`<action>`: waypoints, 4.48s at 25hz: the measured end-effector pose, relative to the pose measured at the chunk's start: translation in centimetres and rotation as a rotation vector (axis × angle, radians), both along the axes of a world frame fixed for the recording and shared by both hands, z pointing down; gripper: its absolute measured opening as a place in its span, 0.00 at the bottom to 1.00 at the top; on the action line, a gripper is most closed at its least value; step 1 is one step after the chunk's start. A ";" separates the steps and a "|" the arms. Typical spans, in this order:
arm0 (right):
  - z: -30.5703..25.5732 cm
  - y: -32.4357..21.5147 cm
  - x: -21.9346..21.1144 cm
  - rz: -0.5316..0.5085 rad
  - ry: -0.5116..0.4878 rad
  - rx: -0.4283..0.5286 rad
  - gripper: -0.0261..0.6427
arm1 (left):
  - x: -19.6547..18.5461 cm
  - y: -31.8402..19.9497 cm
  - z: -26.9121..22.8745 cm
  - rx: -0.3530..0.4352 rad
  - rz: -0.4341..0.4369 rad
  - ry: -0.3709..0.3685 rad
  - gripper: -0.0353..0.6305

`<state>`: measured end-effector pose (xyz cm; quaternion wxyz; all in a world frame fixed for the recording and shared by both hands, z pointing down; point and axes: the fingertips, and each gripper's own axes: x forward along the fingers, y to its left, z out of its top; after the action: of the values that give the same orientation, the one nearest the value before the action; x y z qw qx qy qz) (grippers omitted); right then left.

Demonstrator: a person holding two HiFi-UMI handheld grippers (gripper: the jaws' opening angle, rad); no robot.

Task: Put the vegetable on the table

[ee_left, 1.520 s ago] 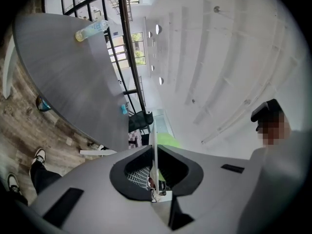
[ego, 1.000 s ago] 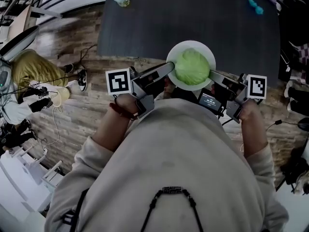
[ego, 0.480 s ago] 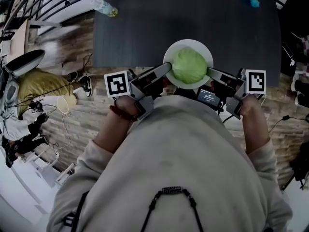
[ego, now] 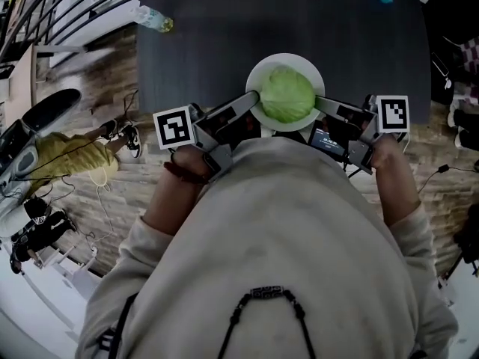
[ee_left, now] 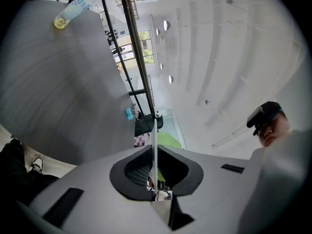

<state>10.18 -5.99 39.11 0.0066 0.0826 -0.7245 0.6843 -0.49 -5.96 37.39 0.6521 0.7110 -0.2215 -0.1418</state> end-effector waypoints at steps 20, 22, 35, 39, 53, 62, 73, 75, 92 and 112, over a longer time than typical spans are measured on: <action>-2.5 -7.4 -1.5 0.189 0.094 0.041 0.08 | -1.0 -9.4 -1.5 0.065 0.278 0.035 0.10; -2.3 -8.1 -2.2 0.197 0.107 0.027 0.08 | -1.7 -10.2 -1.2 0.067 0.300 0.021 0.09; -1.5 -10.4 -6.1 0.198 0.141 -0.004 0.08 | -5.6 -12.5 0.0 0.036 0.313 0.022 0.09; -1.0 -11.0 -6.2 0.176 0.141 -0.013 0.08 | -5.9 -13.0 0.6 0.046 0.298 -0.014 0.09; 0.4 -13.0 -6.8 0.066 0.114 -0.024 0.08 | -6.6 -13.9 1.6 0.022 0.196 -0.057 0.09; 1.7 -14.1 -6.5 0.037 0.109 -0.037 0.08 | -6.3 -14.7 3.0 -0.004 0.166 -0.081 0.09; 3.1 -15.0 -7.0 0.024 0.096 -0.056 0.08 | -6.8 -15.5 4.0 -0.016 0.138 -0.097 0.09; 3.7 -15.2 -6.9 0.017 0.087 -0.052 0.08 | -6.7 -15.7 4.6 -0.026 0.131 -0.102 0.09; 7.2 -15.2 -5.8 0.001 0.078 -0.086 0.08 | -5.4 -15.5 8.0 -0.078 0.090 -0.075 0.09; 11.9 -15.3 -6.0 -0.074 0.083 -0.108 0.08 | -5.5 -14.9 13.4 -0.067 -0.027 -0.027 0.09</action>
<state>4.14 -21.26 51.03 0.0664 0.0837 -0.6880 0.7178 -6.00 -20.90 50.83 0.6707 0.6874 -0.2446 -0.1334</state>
